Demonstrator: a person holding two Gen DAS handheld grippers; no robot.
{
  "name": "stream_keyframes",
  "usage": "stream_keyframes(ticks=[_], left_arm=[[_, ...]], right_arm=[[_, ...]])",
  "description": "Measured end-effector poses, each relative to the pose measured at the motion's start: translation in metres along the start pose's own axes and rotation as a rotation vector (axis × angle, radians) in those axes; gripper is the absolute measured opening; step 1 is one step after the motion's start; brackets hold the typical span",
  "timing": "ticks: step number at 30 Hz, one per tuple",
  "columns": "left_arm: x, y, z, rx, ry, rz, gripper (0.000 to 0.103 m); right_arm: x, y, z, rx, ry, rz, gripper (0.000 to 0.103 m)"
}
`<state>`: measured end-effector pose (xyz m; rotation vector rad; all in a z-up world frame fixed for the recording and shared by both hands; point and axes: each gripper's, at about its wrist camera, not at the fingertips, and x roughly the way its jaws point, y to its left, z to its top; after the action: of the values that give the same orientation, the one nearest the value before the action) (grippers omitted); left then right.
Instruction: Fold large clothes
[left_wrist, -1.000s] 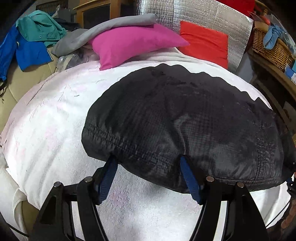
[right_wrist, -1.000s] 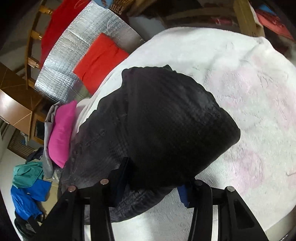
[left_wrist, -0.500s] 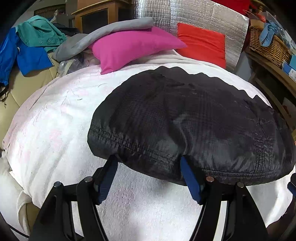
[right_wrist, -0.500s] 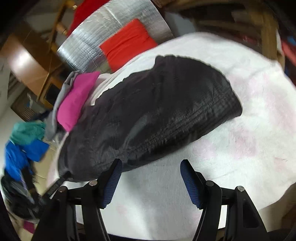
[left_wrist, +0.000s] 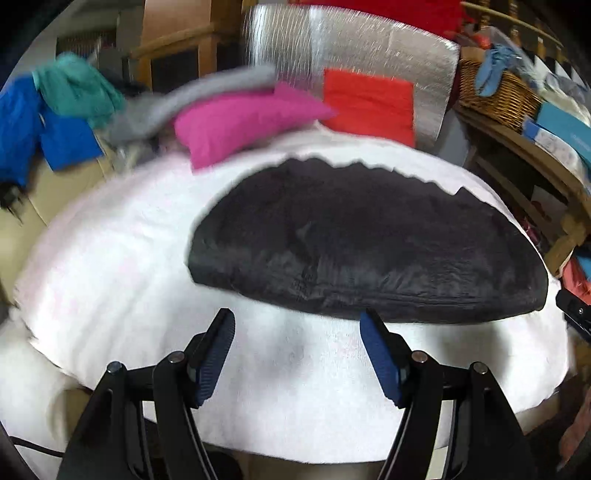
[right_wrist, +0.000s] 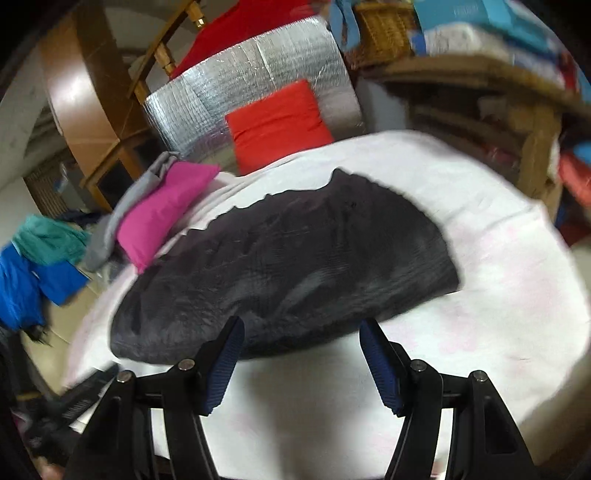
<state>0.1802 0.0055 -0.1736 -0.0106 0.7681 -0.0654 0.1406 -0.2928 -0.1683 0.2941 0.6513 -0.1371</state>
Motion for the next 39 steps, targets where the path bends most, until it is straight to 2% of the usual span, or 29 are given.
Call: stream_keyframes(ticks=[3,5,7,8,12,18,23,26,35,39], left_arm=[[-0.041,-0.014,0.008,0.063,-0.100,0.071,0.073],[-0.073,-0.023,0.014,0.088,-0.178,0.113,0.077],[-0.103,-0.028,0.020,0.091,-0.226,0.088,0.085],[-0.116,-0.029,0.022,0.082,-0.238,0.065,0.085],[-0.165,-0.022,0.028,0.023,-0.292,0.000,0.085],[-0.226,-0.013,0.025,0.000,-0.345,0.076,0.086],[-0.272,-0.016,0.015,0.050,-0.409,0.149,0.091],[-0.290,-0.018,0.008,0.077,-0.447,0.164,0.094],[-0.306,-0.008,0.006,0.080,-0.456,0.121,0.095],[-0.309,-0.007,0.003,0.065,-0.463,0.123,0.095]], right_arm=[[-0.036,0.006,-0.005,-0.064,-0.034,-0.088,0.070],[-0.060,0.008,-0.006,-0.100,-0.054,-0.122,0.072],[-0.086,0.010,-0.004,-0.112,-0.076,-0.136,0.075],[-0.099,0.010,-0.002,-0.109,-0.085,-0.140,0.076],[-0.157,0.012,0.006,-0.105,-0.164,-0.127,0.078],[-0.219,0.033,0.002,-0.125,-0.224,-0.067,0.082],[-0.245,0.059,-0.012,-0.175,-0.214,-0.061,0.083],[-0.257,0.071,-0.019,-0.195,-0.224,-0.053,0.083],[-0.263,0.095,-0.022,-0.216,-0.225,-0.090,0.083],[-0.262,0.099,-0.022,-0.213,-0.222,-0.091,0.083]])
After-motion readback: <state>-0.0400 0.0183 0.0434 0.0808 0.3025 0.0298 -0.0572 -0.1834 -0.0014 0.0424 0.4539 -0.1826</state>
